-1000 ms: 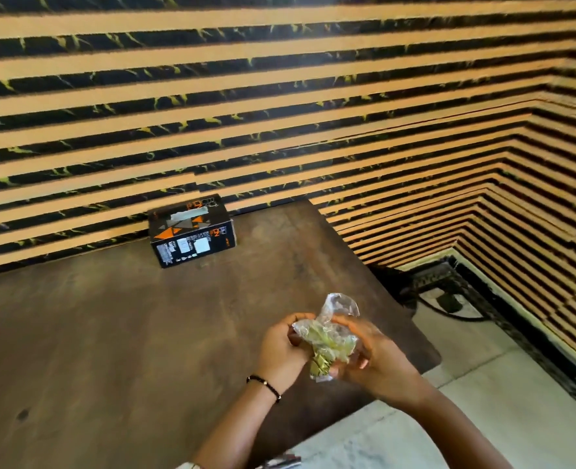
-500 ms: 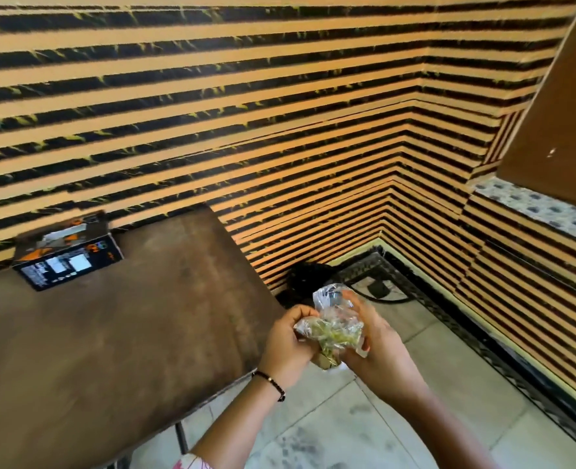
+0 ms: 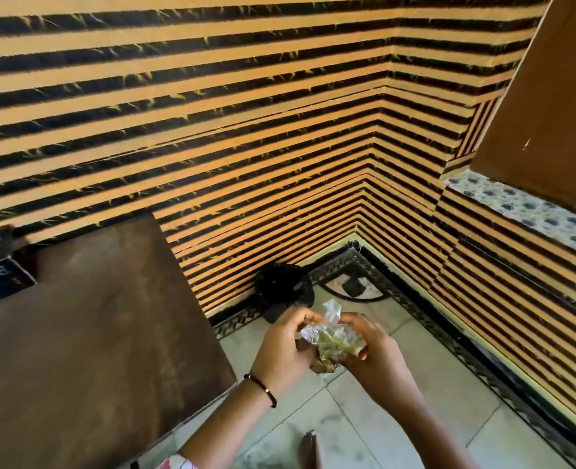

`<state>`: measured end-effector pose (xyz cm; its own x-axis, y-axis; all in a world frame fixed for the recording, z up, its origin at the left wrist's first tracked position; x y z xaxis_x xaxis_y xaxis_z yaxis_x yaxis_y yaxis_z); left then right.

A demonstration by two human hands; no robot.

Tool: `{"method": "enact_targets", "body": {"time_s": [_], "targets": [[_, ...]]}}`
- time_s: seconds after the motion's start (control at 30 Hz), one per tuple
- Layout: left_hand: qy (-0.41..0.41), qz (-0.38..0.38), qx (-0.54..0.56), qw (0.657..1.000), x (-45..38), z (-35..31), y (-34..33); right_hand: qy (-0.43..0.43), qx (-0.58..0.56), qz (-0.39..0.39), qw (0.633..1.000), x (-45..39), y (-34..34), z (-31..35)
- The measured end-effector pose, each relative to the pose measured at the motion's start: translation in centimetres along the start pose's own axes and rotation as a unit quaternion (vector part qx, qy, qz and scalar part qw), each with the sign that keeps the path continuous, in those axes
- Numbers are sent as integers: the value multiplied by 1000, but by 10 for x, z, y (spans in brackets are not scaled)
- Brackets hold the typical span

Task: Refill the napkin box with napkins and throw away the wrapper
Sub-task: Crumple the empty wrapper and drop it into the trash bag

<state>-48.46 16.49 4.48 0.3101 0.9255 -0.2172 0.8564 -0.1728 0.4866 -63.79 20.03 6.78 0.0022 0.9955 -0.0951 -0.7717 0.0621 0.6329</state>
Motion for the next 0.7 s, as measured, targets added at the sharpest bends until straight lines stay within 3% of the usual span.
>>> {"method": "enact_targets", "body": {"time_s": [0.23,0.4,0.57,0.7], "targets": [[119,44,133,983,-95,39,-17,-44,31,13,998,-97,34,-38],[217,106,285,928,-140,49,-26,-29,28,15,999,-154,33,-57],[264,57,365,891,-171,69,-26,-20,6,57,998,-206,15,-70],[293,-7,325,899,-203,84,-26,3,19,100,995,-254,-2,-85]]}}
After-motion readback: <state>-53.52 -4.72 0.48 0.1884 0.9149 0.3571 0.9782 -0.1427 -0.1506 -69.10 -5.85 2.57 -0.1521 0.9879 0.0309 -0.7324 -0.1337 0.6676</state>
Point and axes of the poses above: each hand's wrist, its own x-axis away from the middle knuckle, its own y-axis out of the back of the hand, z = x × y, the point moved 3 cm from there along -x, towards the middle knuckle, and after that the axes turned 4 degrees about -y, right-handed, at the moved point
